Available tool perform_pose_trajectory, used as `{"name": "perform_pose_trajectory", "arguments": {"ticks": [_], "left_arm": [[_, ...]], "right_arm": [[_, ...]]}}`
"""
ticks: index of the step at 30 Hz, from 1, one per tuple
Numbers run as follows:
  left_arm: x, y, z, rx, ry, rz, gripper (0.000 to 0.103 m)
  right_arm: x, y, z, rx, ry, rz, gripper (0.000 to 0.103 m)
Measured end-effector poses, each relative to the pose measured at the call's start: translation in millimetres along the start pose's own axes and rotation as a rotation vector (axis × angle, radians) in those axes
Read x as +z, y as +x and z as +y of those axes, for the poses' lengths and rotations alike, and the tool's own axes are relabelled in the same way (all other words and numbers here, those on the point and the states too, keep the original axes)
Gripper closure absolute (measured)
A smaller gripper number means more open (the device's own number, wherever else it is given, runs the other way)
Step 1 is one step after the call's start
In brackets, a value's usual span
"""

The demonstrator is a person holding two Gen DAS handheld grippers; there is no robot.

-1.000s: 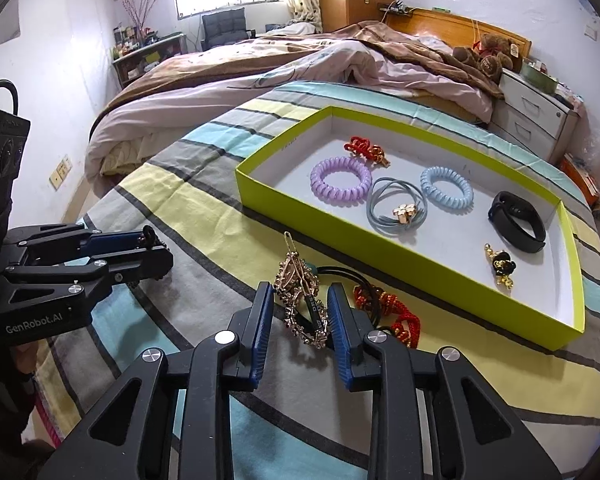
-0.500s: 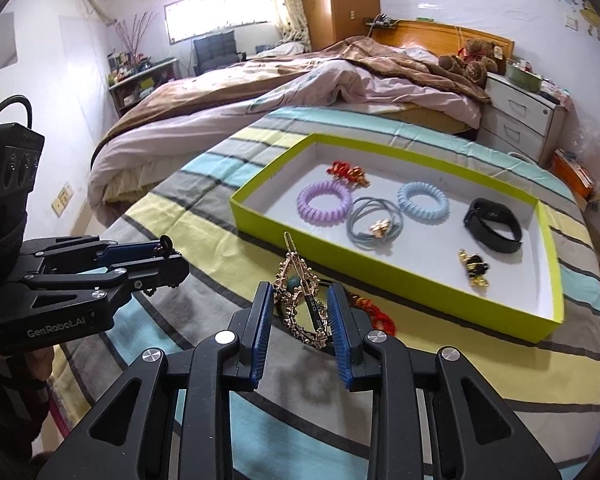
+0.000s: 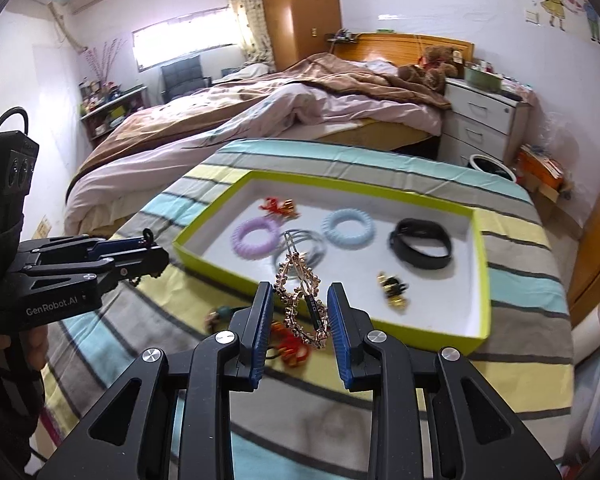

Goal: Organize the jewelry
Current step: 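Carry the beaded bracelet and gold pendant into the green box and open both tools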

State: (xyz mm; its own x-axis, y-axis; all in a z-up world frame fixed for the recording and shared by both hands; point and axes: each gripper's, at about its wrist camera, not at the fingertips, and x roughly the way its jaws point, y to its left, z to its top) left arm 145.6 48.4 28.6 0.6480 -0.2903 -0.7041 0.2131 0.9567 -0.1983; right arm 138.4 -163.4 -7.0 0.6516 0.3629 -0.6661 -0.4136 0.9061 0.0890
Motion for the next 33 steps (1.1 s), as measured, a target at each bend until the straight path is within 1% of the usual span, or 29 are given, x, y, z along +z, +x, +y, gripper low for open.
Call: {"name": "perform_pose_trajectory", "arguments": {"ticks": [6, 12, 22, 28, 33], "left_arm": [[18, 19, -9, -0.004, 0.026, 0.012, 0.074], [29, 44, -11, 0.002, 0.033, 0.04, 0.074], [28, 69, -9, 0.014, 0.036, 0.086, 0.074], [25, 76, -5, 0.028, 0.028, 0.105, 0.074], [25, 78, -4, 0.046, 0.033, 0.105, 0.074]], "right_arm": [[10, 11, -20, -0.034, 0.019, 0.011, 0.074], [22, 33, -35, -0.053, 0.03, 0.034, 0.074], [26, 59, -37, -0.047, 0.021, 0.08, 0.074], [24, 68, -34, -0.064, -0.006, 0.106, 0.074], [21, 74, -34, -0.075, -0.016, 0.125, 0.074]]}}
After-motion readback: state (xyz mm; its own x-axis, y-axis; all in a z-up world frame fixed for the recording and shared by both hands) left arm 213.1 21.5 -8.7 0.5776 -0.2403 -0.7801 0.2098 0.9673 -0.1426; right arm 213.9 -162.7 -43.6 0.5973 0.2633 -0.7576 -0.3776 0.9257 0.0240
